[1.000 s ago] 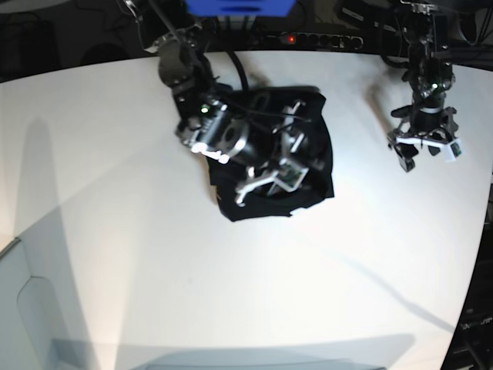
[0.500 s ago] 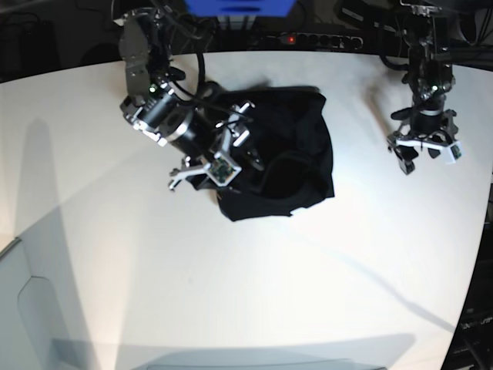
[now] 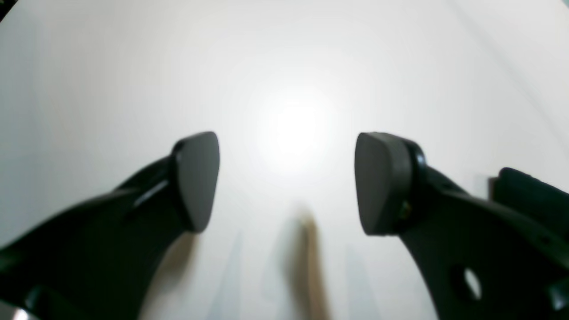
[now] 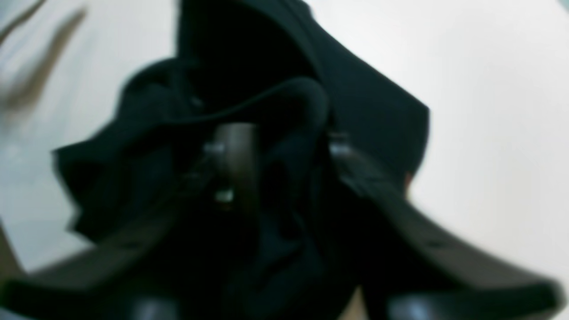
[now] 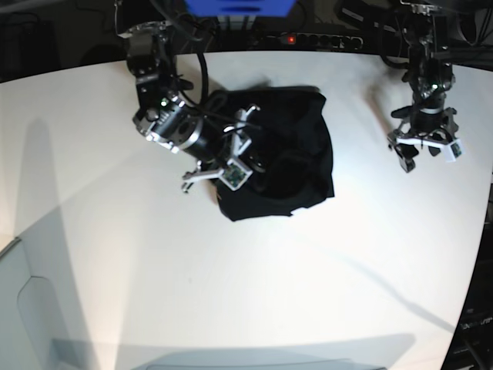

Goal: Fold the T-shirt properly
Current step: 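Grasp the shirt with the right gripper and fold it over toward the left gripper, then hold the folded bundle with both grippers and straighten its edges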

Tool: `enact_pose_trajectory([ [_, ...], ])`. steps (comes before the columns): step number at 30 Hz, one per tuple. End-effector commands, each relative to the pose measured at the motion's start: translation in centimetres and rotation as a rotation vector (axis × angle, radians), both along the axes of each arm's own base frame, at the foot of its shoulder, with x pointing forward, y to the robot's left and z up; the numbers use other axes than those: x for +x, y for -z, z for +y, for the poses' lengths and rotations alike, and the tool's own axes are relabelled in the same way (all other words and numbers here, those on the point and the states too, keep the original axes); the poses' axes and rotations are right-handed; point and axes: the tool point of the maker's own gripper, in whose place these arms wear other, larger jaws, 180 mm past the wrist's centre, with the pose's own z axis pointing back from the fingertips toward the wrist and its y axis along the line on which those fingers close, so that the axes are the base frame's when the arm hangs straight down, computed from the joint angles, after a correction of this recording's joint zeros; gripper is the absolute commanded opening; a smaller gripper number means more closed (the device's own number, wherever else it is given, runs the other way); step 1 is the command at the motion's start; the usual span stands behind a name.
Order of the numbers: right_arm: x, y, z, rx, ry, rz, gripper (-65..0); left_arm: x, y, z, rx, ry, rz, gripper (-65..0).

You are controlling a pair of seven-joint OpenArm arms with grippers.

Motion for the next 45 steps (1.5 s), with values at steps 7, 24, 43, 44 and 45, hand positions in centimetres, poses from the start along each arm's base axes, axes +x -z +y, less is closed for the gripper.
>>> enact_pose_trajectory([
  [7,-3.7,-3.4,5.0,0.104,-0.146,-0.057,-65.0,0.8,-1.6,0.5,0.031,0.006,-0.049,-19.2],
  [24,-11.8,-2.8,10.6,0.111,-0.42,-0.006,-47.3,1.2,-4.2,1.7,0.057,-0.02,-0.111,-19.2],
  [43,-3.4,-3.5,0.9,0.031,-0.091,-0.098,-40.6,3.9,-4.6,-10.6,-0.229,0.16,-0.201,-19.2],
  [44,-3.2,-3.3,0.5,0.026,-0.079,-0.097,-40.6,4.0,-4.4,-10.7,-0.239,0.154,-0.2,-19.2],
  [45,-3.2,-3.2,0.2,0.023,-0.07,-0.093,-40.6,4.2,-4.4,-10.8,-0.25,0.148,-0.203,-19.2],
])
